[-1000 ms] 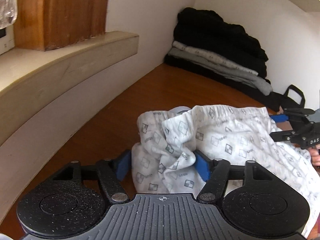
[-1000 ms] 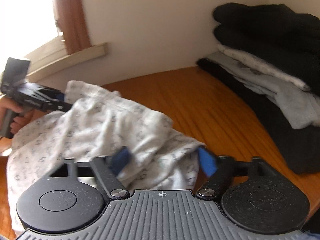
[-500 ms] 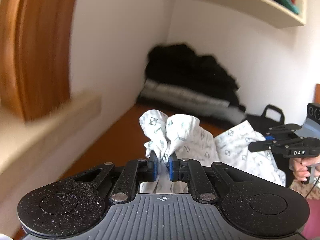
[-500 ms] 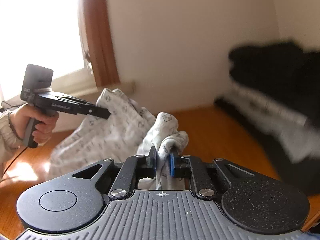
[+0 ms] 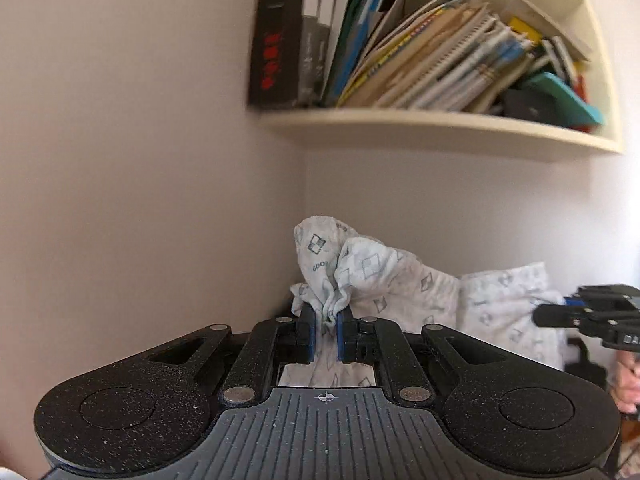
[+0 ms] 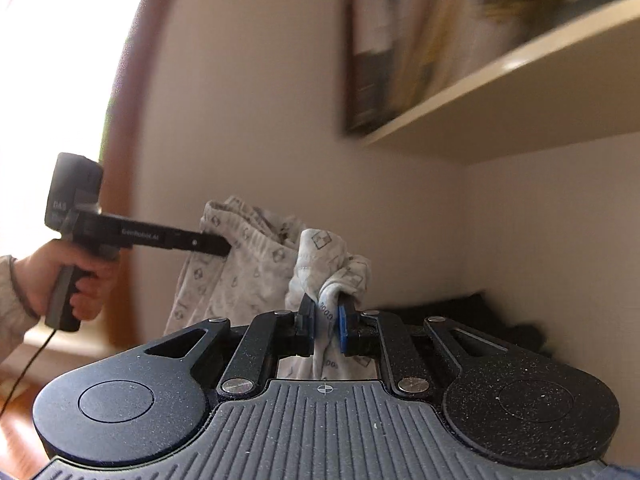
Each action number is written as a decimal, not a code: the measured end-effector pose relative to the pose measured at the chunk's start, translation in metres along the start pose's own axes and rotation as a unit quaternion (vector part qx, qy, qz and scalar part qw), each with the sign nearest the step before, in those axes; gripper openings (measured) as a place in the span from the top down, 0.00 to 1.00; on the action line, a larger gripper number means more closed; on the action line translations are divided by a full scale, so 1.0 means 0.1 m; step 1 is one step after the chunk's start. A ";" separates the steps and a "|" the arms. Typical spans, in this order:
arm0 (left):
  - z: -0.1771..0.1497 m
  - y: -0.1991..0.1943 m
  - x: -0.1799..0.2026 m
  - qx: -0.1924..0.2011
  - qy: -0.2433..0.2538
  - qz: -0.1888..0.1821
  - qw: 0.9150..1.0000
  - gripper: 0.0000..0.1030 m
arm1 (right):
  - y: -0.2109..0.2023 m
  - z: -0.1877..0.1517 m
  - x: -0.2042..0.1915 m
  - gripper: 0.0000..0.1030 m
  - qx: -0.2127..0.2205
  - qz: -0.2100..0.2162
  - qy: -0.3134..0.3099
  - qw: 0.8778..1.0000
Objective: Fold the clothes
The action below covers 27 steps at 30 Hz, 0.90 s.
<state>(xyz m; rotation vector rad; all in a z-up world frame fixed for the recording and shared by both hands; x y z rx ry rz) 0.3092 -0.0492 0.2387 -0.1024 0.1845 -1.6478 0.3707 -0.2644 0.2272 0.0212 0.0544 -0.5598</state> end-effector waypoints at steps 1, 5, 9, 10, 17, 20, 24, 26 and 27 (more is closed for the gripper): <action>0.16 0.23 0.02 0.002 0.005 0.001 1.000 0.90 | 0.07 0.08 0.19 0.88 0.005 -0.009 0.012 1.000; 0.58 1.23 -0.07 -0.021 0.023 0.009 0.999 0.89 | 0.51 0.13 1.02 0.87 -0.009 -0.061 0.058 0.996; 0.37 2.29 -0.12 -0.082 0.082 0.096 0.989 0.56 | 1.06 -0.24 1.87 0.61 -0.082 -0.148 0.082 0.982; 0.27 2.36 -0.10 -0.086 0.080 0.093 0.989 0.56 | 1.12 -0.38 1.98 0.58 -0.094 -0.167 0.076 0.978; -0.18 2.25 0.01 -0.101 0.055 0.061 0.991 0.30 | 1.04 -0.66 1.63 0.31 -0.090 -0.128 0.045 0.987; -0.23 1.95 0.05 -0.100 0.048 0.060 0.992 0.18 | 0.96 -0.65 1.31 0.25 -0.091 -0.103 0.038 0.990; -0.25 1.42 0.15 -0.099 0.042 0.065 0.992 0.08 | 0.86 -0.63 0.87 0.11 -0.092 -0.069 0.029 0.993; -0.26 1.15 0.23 -0.098 0.045 0.070 0.992 0.05 | 0.81 -0.62 0.65 0.08 -0.092 -0.052 0.024 0.994; -0.26 1.01 0.26 -0.096 0.047 0.073 0.992 0.02 | 0.78 -0.62 0.54 0.05 -0.092 -0.044 0.021 0.995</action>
Point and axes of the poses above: each gripper's, at about its wrist camera, not at the fingertips, and y roughly the way its jaws point, x to its right, z to its top, the point moved 9 cm from there along y, roughly the way its jaws point, and after that the axes turned 1 degree about y, right-handed, at the moved point
